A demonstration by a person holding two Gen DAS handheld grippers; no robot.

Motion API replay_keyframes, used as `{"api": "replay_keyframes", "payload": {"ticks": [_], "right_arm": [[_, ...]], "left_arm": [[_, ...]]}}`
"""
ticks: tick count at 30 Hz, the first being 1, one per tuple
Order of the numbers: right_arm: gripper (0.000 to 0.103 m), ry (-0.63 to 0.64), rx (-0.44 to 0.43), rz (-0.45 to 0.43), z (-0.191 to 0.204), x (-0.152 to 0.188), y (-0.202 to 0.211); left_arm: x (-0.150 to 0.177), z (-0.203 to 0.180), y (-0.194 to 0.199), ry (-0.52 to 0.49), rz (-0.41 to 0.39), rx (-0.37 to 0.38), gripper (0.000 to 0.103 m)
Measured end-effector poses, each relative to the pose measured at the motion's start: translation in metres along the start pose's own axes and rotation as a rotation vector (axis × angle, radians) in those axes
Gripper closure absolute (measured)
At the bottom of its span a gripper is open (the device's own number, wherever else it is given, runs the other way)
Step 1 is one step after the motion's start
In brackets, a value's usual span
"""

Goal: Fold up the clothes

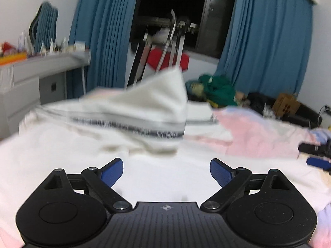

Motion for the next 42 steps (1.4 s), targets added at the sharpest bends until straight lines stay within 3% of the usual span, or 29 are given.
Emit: {"api": "replay_keyframes", "payload": {"ticks": [5, 8, 10, 15, 22, 24, 26, 27, 30, 33, 42], "right_arm": [[0.034, -0.026, -0.052, 0.048, 0.012, 0.011, -0.02], [0.034, -0.131, -0.085, 0.113, 0.005, 0.018, -0.031], [0.034, -0.222, -0.105, 0.169, -0.001, 0.02, -0.045], [0.034, -0.413, -0.152, 0.234, -0.006, 0.009, -0.11], [0.036, -0.572, -0.089, 0.211, -0.007, 0.005, -0.249], [0.045, -0.562, -0.039, 0.191, -0.006, 0.005, -0.278], [0.065, -0.554, 0.027, 0.142, -0.009, -0.001, -0.297], [0.088, -0.556, 0.057, 0.13, -0.012, -0.004, -0.301], [0.092, -0.531, 0.107, 0.091, -0.017, -0.02, -0.3], [0.094, -0.425, 0.134, 0.004, -0.027, -0.052, -0.277], [0.094, -0.319, 0.436, -0.132, -0.164, -0.143, -0.163]], "left_arm": [[0.003, 0.002, -0.002, -0.047, -0.006, -0.016, 0.011], [0.006, 0.005, -0.002, -0.037, -0.012, -0.042, 0.011], [0.007, 0.011, -0.009, 0.021, 0.014, -0.053, 0.011], [0.012, 0.029, -0.026, 0.181, 0.064, 0.007, 0.01], [0.007, 0.056, -0.065, 0.218, 0.016, -0.009, 0.01], [0.009, 0.061, -0.075, 0.221, 0.027, -0.004, 0.01], [0.011, 0.066, -0.085, 0.225, 0.037, 0.001, 0.01], [0.011, 0.067, -0.089, 0.225, 0.04, 0.003, 0.01], [0.011, 0.066, -0.092, 0.207, 0.027, 0.01, 0.01], [0.009, 0.065, -0.093, 0.196, 0.022, 0.025, 0.011], [0.004, 0.071, -0.088, 0.239, 0.042, 0.051, 0.01]]}}
Point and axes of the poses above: each gripper's, at about its wrist camera, not at the fingertips, and y roughly against the way its jaws point, z to its left, x to its underside, the point moved 6 cm from there along -y, roughly the way its jaws point
